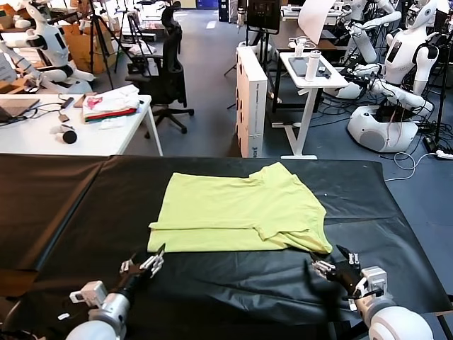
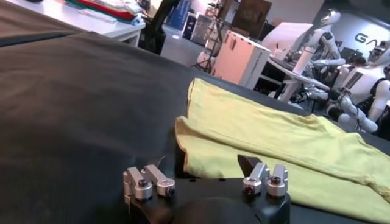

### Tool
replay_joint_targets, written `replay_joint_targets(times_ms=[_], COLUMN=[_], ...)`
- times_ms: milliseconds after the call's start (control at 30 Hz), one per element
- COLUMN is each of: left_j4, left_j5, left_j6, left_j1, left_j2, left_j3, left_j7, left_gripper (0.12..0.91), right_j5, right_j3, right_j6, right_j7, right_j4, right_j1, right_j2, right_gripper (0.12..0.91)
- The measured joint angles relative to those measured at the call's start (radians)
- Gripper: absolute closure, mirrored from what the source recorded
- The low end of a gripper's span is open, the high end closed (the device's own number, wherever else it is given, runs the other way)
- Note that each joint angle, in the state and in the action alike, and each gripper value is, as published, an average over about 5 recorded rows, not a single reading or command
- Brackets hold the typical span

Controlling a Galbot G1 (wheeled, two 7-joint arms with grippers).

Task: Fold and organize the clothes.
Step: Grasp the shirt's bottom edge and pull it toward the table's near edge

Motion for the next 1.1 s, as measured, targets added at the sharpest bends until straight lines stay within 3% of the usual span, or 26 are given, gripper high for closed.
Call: replay_joint_targets(times_ms=[67,167,433,767,1100], left_j4=[0.001,0.005,-0.001,-0.063,-0.126], left_j5=[0.000,0.001,0.027,0.082,0.122], left_j6=[-0.001,-0.003,-0.012,-0.016,-0.044], left_j1=[0.001,0.002,0.022,0.115,0.270], left_j2=[0.001,0.001,0.014,0.054,0.072], left_j3=[-0.001,-0.003,-0.011,-0.061,-0.107], left_j7=[0.000,0.002,0.007,0.000,-0.001], left_gripper=[0.793,0.882,0.883,0.883,0.883], right_j5=[0.012,0.040,0.149,0.215,0.221], right_j3=[0.001,0.004,0.031,0.077,0.074], right_j6=[-0.001,-0.014,-0.108,-0.145,-0.160], right_j7=[0.007,0.028,0.095,0.111,0.113], right_j4=[0.001,0.006,0.057,0.154,0.192], right_j1=[-0.001,-0.004,-0.041,-0.135,-0.194], right_j2=[-0.004,-0.010,-0.032,-0.048,-0.047], right_gripper=[0.848,0.885,0.887,0.887,0.887])
